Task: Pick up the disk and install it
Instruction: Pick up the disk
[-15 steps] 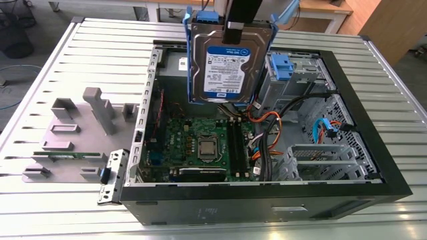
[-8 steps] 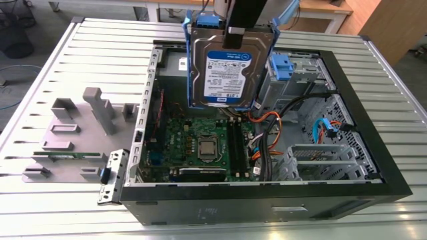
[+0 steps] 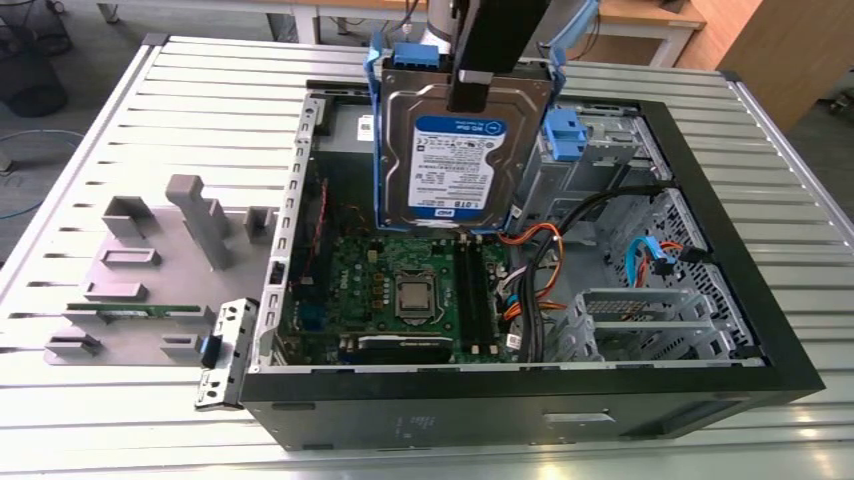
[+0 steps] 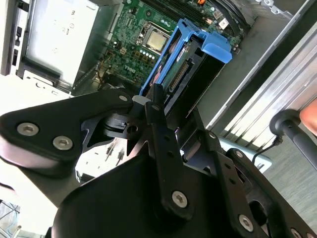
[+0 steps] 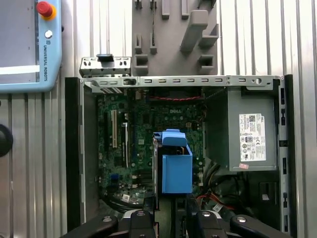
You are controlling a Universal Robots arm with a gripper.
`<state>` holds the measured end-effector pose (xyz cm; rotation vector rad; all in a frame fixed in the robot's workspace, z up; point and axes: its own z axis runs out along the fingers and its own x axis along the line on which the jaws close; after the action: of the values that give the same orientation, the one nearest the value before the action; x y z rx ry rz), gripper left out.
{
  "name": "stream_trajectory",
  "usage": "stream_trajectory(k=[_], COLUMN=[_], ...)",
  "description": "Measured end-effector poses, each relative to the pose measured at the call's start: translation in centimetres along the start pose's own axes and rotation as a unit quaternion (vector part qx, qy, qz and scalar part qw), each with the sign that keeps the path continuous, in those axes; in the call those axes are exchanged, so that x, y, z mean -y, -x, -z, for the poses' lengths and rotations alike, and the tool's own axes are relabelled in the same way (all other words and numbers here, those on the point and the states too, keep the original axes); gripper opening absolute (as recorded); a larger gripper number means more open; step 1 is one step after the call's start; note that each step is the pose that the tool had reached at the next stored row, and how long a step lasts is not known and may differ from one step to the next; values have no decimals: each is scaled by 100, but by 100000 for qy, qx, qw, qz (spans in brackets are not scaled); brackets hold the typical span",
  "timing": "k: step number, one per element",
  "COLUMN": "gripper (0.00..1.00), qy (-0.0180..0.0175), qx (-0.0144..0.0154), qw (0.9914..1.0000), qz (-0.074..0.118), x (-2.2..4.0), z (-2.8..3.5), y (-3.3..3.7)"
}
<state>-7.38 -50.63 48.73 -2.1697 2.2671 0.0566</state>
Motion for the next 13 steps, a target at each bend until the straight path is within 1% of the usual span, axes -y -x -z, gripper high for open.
stream_trajectory(k=[13], gripper=[35], qy=[-2], qx=[-31], qw=[100000], qz=[1], x=[13], z=[8], y=[-280])
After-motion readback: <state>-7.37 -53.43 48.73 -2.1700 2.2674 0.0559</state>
